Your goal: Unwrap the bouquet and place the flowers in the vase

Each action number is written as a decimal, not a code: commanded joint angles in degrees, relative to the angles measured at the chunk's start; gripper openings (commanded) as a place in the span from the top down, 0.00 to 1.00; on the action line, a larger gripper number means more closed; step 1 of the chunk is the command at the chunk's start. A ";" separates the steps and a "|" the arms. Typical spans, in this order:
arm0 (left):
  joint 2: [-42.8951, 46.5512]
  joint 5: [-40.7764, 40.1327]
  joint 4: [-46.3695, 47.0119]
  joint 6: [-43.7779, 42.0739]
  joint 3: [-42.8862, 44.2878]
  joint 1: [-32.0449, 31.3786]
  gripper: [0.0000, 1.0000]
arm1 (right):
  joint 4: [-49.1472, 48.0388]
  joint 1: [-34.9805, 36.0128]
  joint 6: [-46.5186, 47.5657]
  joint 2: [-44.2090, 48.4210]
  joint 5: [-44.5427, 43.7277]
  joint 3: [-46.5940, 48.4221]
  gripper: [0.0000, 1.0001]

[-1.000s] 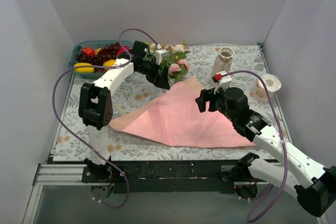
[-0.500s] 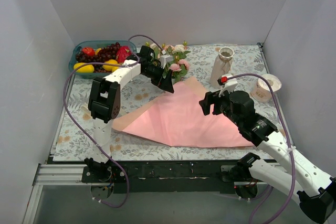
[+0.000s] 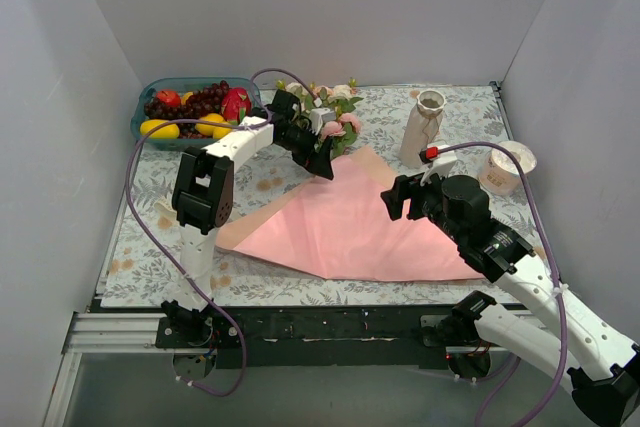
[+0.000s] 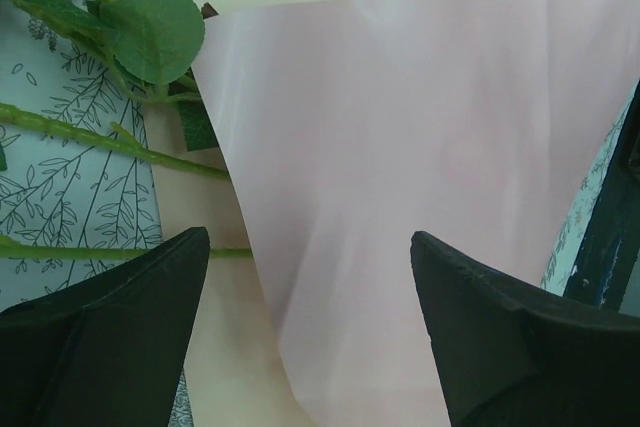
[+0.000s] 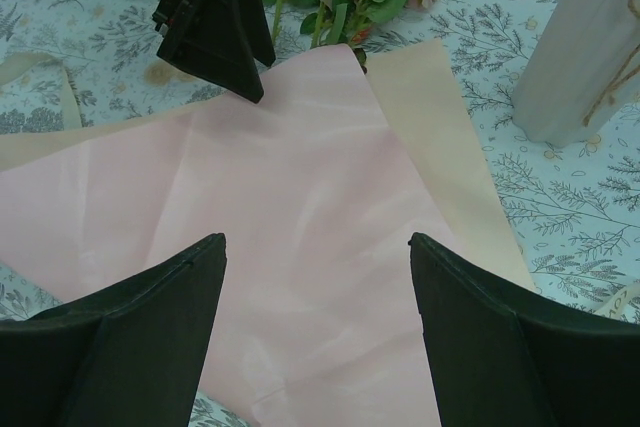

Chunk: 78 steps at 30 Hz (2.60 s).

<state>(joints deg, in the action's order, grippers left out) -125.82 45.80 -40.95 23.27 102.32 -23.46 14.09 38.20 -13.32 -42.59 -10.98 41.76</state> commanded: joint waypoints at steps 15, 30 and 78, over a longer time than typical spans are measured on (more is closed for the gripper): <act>1.45 -3.00 -3.78 -4.37 1.56 -2.81 1.00 | 0.94 -0.31 -0.48 1.81 -0.79 1.75 0.19; 15.86 -2.91 -18.28 -8.76 12.55 -7.73 1.00 | 4.72 -0.31 2.51 2.86 -3.34 10.18 0.19; 57.35 -26.58 -22.80 -17.48 -5.03 -43.25 0.02 | 20.45 1.00 -4.69 -2.86 5.97 10.63 0.23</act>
<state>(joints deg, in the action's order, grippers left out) -72.27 34.28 -72.84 4.08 96.90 -66.78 33.91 38.00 -14.52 -48.07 -10.07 56.27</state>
